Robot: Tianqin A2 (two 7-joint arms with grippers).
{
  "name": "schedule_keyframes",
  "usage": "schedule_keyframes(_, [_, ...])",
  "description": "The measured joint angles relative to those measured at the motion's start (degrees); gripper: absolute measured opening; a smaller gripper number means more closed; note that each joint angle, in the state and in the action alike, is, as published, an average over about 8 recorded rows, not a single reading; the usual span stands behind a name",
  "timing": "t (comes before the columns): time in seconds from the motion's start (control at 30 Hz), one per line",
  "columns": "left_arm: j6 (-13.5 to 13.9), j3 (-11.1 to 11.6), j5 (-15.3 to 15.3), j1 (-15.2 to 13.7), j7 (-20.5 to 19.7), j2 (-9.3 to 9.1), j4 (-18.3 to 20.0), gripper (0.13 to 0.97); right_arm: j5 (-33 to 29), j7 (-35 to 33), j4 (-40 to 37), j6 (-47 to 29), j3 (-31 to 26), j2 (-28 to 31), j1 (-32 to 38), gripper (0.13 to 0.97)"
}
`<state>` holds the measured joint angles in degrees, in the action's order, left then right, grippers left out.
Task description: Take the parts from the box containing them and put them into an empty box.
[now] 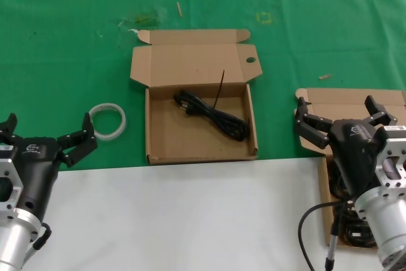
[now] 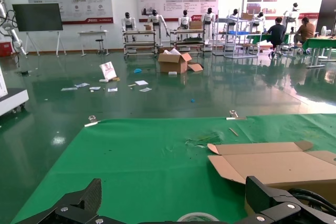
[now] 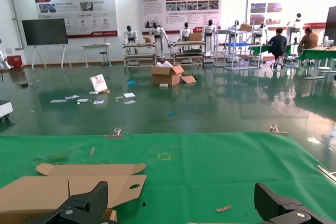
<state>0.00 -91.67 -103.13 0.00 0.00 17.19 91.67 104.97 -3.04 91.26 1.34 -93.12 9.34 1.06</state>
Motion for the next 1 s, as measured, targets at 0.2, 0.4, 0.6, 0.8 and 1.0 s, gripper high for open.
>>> schedule_keyframes(0.2, [0.0,0.0,0.0,0.0,0.0,0.0,0.0,0.966,0.0,0.0,0.0,0.0,0.0,0.0,0.0,0.966])
schedule_keyframes(0.4, [0.0,0.0,0.0,0.0,0.0,0.0,0.0,0.966,0.0,0.0,0.0,0.0,0.0,0.0,0.0,0.966])
schedule_keyframes(0.6, [0.0,0.0,0.0,0.0,0.0,0.0,0.0,0.966,0.0,0.0,0.0,0.0,0.0,0.0,0.0,0.966])
schedule_keyframes(0.8, [0.0,0.0,0.0,0.0,0.0,0.0,0.0,0.966,0.0,0.0,0.0,0.0,0.0,0.0,0.0,0.966])
schedule_keyframes(1.0, [0.0,0.0,0.0,0.0,0.0,0.0,0.0,0.966,0.0,0.0,0.0,0.0,0.0,0.0,0.0,0.966])
